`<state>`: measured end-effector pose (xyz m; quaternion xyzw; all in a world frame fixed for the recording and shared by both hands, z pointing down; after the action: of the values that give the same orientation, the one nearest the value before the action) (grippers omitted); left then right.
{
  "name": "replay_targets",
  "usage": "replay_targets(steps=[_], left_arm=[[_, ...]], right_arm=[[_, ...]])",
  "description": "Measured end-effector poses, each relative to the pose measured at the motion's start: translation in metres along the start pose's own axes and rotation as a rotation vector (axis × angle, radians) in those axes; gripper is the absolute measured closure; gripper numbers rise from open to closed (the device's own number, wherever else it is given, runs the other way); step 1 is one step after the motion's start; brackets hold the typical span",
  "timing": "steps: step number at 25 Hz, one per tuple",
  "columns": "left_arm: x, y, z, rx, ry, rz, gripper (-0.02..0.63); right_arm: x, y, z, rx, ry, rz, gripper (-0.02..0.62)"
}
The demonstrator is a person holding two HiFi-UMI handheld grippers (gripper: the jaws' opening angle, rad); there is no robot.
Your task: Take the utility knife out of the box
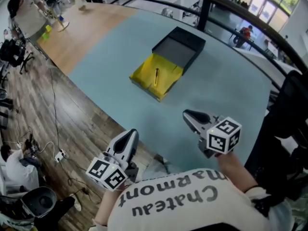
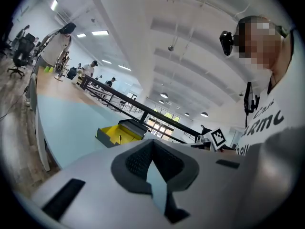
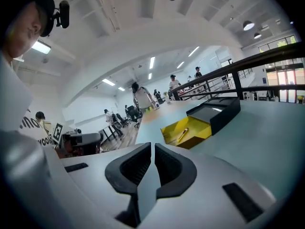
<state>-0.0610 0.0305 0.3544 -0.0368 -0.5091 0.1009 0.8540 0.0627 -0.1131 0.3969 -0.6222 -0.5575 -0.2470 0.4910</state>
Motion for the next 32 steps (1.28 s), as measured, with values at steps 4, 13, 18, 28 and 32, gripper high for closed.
replay_targets(steps=[4,13,18,28,32], left_arm=[[0.012,-0.021,0.012,-0.001,-0.003,0.053,0.604],[0.006,-0.064,0.034,0.055,-0.05,0.147,0.604],[-0.012,-0.102,0.06,0.153,-0.085,0.185,0.604],[-0.055,-0.14,0.135,0.332,-0.148,0.33,0.604],[-0.068,-0.155,0.153,0.389,-0.147,0.343,0.604]], right_arm=[[0.01,-0.006,-0.023,0.025,-0.034,0.01,0.548],[0.017,-0.013,-0.047,0.101,-0.057,0.011,0.548],[0.012,-0.016,-0.056,0.213,-0.082,-0.016,0.548],[-0.007,-0.079,-0.057,0.402,-0.189,-0.051,0.548],[-0.019,-0.107,-0.055,0.424,-0.238,-0.08,0.548]])
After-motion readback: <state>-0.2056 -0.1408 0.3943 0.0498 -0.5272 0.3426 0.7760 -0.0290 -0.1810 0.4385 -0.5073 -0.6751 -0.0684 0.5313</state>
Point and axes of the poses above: the fingertips, and each gripper's own axes: y backward along the fingers, z to its left, x out of its underside, the point moved 1 cm from there along y, backward along the fingers, and after that the axes turned 1 degree about y, right-handed, at the moved point
